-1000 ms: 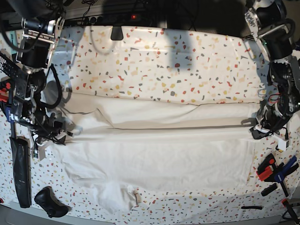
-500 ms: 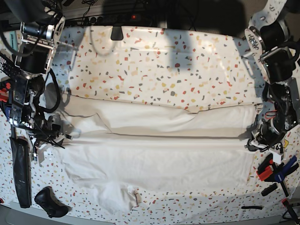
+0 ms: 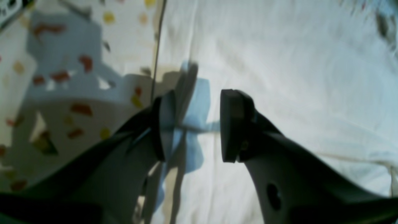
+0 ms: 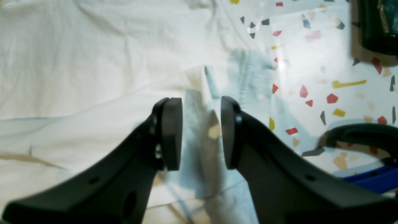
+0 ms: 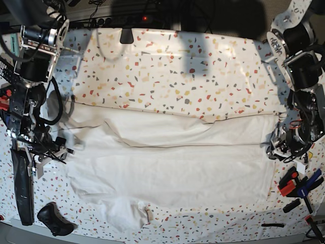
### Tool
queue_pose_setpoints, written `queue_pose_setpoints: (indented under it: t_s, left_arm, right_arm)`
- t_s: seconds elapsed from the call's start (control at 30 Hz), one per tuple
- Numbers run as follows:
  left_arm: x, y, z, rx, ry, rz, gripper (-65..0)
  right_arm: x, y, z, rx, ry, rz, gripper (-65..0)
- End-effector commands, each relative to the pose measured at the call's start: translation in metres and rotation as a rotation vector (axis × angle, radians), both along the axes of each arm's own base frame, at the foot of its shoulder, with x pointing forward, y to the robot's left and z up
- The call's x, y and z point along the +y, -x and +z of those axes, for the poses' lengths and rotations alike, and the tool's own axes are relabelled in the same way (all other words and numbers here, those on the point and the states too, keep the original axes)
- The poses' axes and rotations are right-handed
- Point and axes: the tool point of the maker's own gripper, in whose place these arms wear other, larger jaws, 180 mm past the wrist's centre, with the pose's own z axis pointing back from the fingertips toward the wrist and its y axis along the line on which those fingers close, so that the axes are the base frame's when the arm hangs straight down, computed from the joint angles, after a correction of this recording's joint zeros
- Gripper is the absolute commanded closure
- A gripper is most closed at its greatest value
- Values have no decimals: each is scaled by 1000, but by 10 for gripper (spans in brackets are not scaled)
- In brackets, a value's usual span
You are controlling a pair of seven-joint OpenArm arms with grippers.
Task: Fold the T-shirt properly
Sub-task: 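Release the folded edge and raise both grippers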
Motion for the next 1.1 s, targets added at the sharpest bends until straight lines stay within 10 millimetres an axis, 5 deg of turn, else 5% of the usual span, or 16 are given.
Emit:
queue_pose_setpoints:
  t_s: [0.0,0.17,0.43,0.63,0.77,0.93,1.07]
  left_arm:
    - [6,-14,23,-48,-4,0,-235]
    - [-1,-1,11,54,8,-44,-235]
    - [22,21,6,175,-28,-64,-235]
    - [44,22,35,97,14,-45,-235]
    - [53,36,32,100,-15,-24,-235]
    - [45,54,8,94,28,-5,-235]
    - [28,51,9,52,91,-30,-235]
  right_arm:
    - [-2,-14,29,-68,-7,30,-221]
    - [13,-13,38,-6,-94,114,-318]
    - [-9,-4,42,12,-123,61,-317]
    - [-22,21,40,43,-206,84,-317]
    - [-32,38,34,43,-249,69,-317]
    - [-46,66,11,118,-221,47,-317]
    - [-52,82,-1,160,-201,44,-316]
